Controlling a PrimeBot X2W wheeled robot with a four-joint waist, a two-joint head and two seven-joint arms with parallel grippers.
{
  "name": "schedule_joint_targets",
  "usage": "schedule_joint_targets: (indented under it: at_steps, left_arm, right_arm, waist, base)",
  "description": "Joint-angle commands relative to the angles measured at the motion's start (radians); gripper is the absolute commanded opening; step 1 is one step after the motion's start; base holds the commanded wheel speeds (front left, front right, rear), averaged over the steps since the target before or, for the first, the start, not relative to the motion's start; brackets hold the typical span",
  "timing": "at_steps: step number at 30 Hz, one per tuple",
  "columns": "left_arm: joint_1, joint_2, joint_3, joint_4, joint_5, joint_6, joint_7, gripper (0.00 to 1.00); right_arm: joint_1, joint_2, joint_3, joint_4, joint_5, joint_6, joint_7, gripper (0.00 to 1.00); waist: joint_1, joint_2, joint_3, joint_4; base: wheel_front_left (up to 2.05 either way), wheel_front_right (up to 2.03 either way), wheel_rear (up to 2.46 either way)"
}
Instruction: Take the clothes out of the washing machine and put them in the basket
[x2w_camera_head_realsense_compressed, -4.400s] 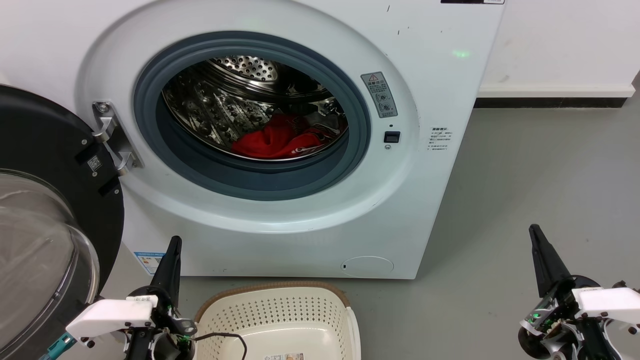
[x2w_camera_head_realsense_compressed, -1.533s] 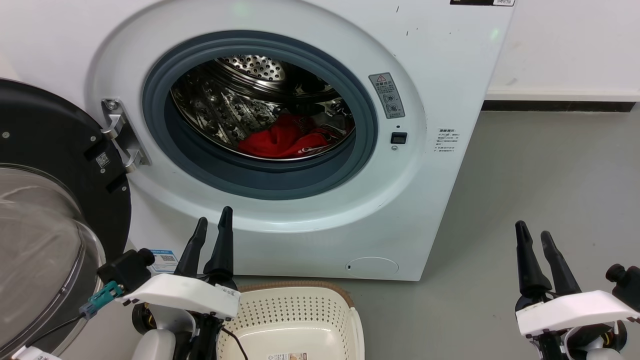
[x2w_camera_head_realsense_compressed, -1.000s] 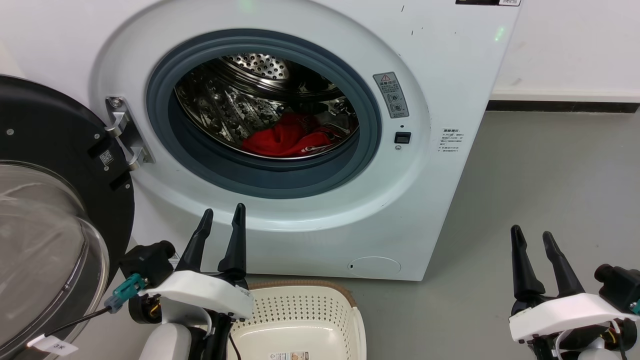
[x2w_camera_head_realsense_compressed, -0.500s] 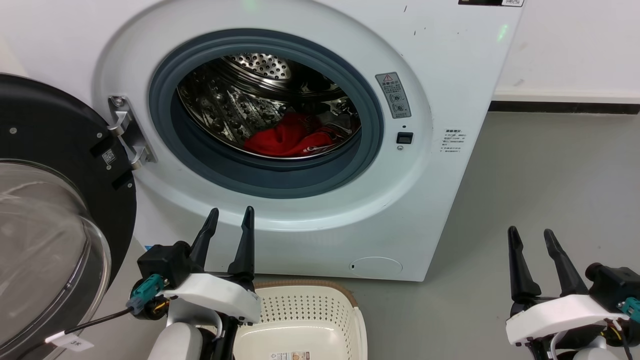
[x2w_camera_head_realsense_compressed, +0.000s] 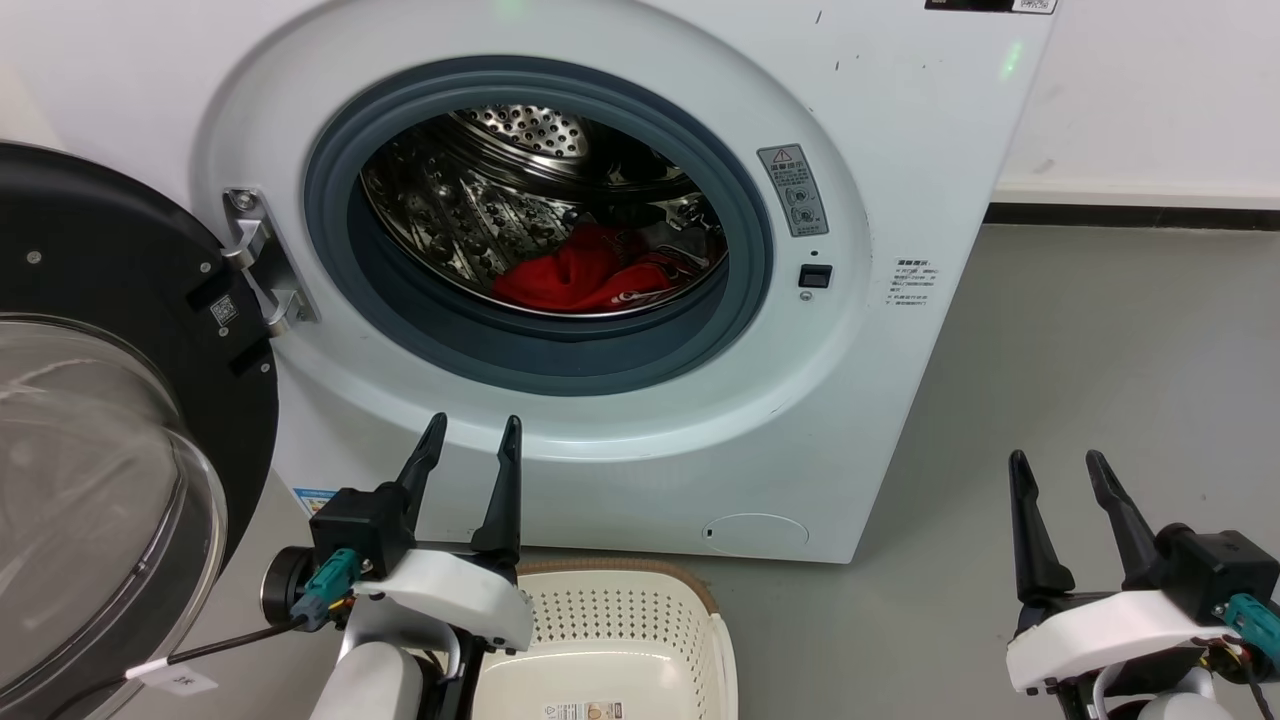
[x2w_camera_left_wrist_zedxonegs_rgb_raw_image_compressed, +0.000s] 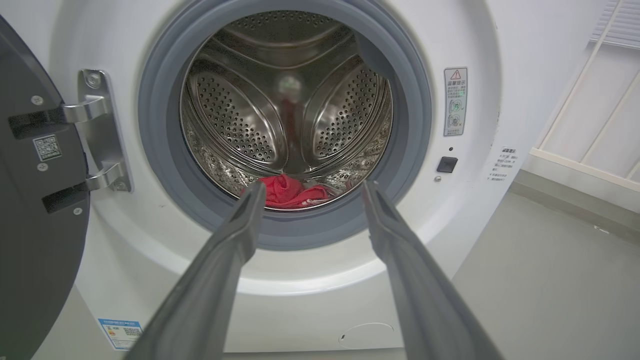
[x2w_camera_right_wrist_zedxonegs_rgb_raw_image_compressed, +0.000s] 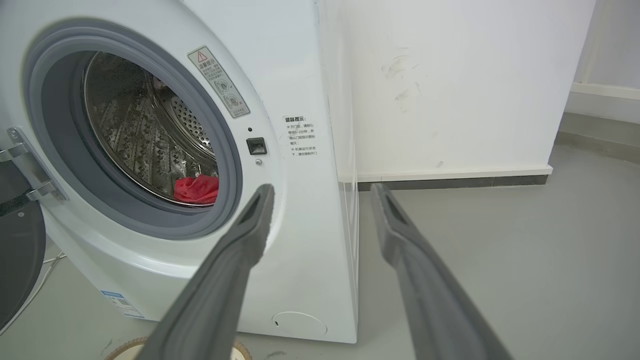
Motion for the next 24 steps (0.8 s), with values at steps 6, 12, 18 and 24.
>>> schedule_joint_targets:
  at_steps: [6,12,18,24]
  left_arm:
    - [-0.020,0.002,-0.012,0.011,0.066,0.011,-0.020,1.00]
    - [-0.025,0.002,-0.019,0.021,0.106,0.014,-0.033,1.00]
    - [-0.025,0.001,-0.022,0.029,0.129,0.015,-0.041,1.00]
    - [-0.023,0.001,-0.025,0.037,0.162,0.020,-0.051,1.00]
  right_arm:
    - [0.006,0.000,0.002,-0.013,-0.066,0.000,-0.015,1.00]
    - [0.007,0.000,0.004,-0.017,-0.102,0.000,-0.022,1.00]
    - [0.010,0.000,0.005,-0.018,-0.132,0.000,-0.029,1.00]
    - [0.014,0.001,0.007,-0.018,-0.168,0.000,-0.035,1.00]
  waist:
    - [-0.0001,0.0000,0.001,0.003]
    - [-0.0001,0.0000,0.003,0.007]
    - [-0.0001,0.0000,0.004,0.010]
    - [-0.0001,0.0000,0.003,0.012]
  base:
    - [0.00,0.00,0.00]
    - [0.00,0.00,0.00]
    - [0.00,0.00,0.00]
    - [0.00,0.00,0.00]
